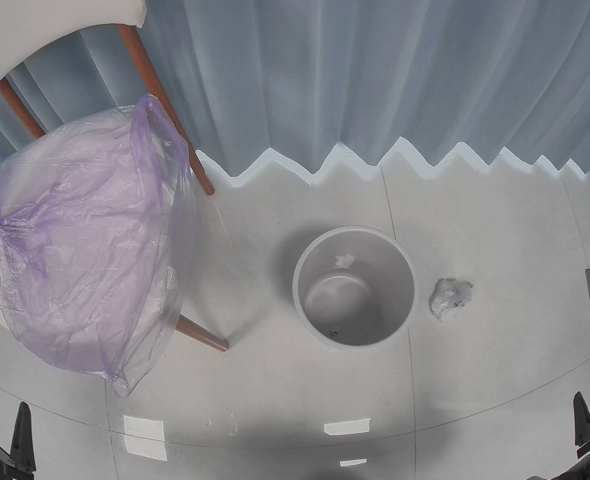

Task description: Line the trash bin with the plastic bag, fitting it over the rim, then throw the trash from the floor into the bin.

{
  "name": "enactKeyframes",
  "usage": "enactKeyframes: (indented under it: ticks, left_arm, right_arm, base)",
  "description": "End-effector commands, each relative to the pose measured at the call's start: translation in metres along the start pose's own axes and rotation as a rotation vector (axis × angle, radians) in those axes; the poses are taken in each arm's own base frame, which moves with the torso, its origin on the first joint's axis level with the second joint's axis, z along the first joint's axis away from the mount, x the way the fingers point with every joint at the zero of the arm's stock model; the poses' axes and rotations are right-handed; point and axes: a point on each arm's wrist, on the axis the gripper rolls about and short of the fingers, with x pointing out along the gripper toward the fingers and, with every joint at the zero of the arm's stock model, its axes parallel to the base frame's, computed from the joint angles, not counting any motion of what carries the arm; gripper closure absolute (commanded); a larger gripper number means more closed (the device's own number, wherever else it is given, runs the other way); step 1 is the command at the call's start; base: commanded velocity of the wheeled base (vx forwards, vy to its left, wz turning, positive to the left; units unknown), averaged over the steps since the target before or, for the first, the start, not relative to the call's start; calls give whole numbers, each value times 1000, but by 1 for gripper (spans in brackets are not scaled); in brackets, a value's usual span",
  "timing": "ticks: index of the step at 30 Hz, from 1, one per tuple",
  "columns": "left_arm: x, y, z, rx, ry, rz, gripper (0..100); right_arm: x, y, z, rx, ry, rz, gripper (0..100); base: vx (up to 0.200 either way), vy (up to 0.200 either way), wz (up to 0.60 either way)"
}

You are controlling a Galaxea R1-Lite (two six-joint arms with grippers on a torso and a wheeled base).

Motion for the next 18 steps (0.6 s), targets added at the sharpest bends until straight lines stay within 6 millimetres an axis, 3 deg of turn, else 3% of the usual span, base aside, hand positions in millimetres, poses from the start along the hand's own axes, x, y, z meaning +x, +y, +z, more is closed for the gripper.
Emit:
enactKeyframes:
  ticks: [1,6,11,13,14,16,17,18]
  left_arm:
    - [-1,-1,-4,2,-15,-48,0]
    - [-2,-5,-6,-113,12,-188,0]
    - [-3,-6,-6,-87,27,-258,0]
    - [1,-3,31,-90,-18,-227,0]
    - [2,-3,33,-92,-16,-225,0]
    - [31,1,71,-165,54,-204,0]
    - [33,1,73,-167,56,-204,0]
    - [49,3,90,-174,79,-214,0]
  right_arm:
    - [0,0,-5,-2,-2,2,0]
    - [0,0,-5,3,-5,2,0]
    - [0,0,-5,3,-5,3,0]
    - [0,0,-5,3,-5,3,0]
    - [0,0,-5,3,-5,3,0]
    - [0,0,-5,1,-4,5,0]
    - [0,0,-5,1,-4,5,0]
    - [0,0,-5,1,-4,5,0]
  base:
    - [0,0,0]
    - [0,0,0]
    - [0,0,0]
    - [0,0,0]
    - [0,0,0]
    - [0,0,0]
    - [0,0,0]
    - [0,0,0]
